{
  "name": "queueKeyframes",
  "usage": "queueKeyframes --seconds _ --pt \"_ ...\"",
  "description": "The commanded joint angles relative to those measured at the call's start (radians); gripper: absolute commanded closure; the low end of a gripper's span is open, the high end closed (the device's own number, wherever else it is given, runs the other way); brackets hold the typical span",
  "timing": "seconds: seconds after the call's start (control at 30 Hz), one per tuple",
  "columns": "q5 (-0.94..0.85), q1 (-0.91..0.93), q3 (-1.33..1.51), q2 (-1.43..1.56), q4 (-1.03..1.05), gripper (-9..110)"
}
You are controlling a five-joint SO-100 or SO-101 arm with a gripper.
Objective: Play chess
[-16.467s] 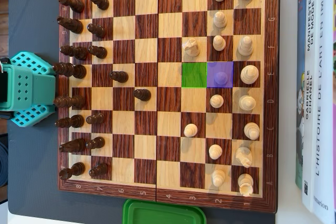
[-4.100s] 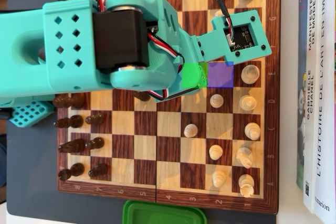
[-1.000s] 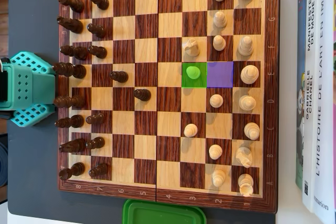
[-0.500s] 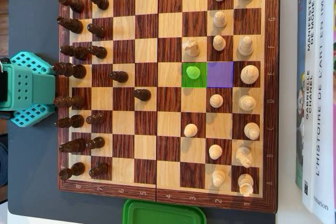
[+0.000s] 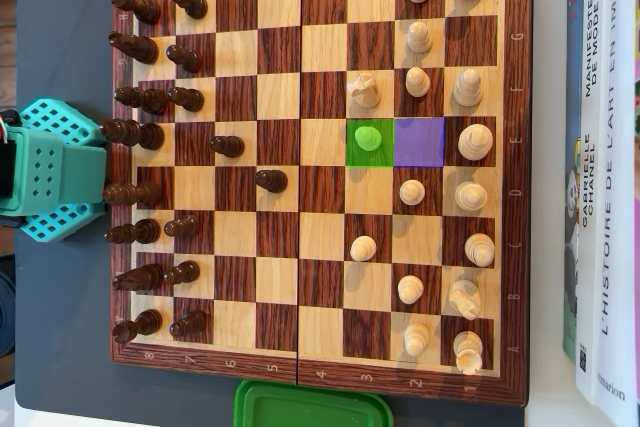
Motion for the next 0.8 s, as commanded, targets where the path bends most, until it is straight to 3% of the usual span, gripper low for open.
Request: queueKeyframes --seconds 0.0,0.33,0.57,0.77 --pt "-0.006 -0.003 0.020 -0.006 -0.074 87" --pt "-0.006 -0.021 0.020 -0.006 -0.279 87" --pt "-0.098 -0.156 0.020 -0.006 -0.282 87" --pt "-0.100 -0.152 0.020 -0.006 -0.282 87"
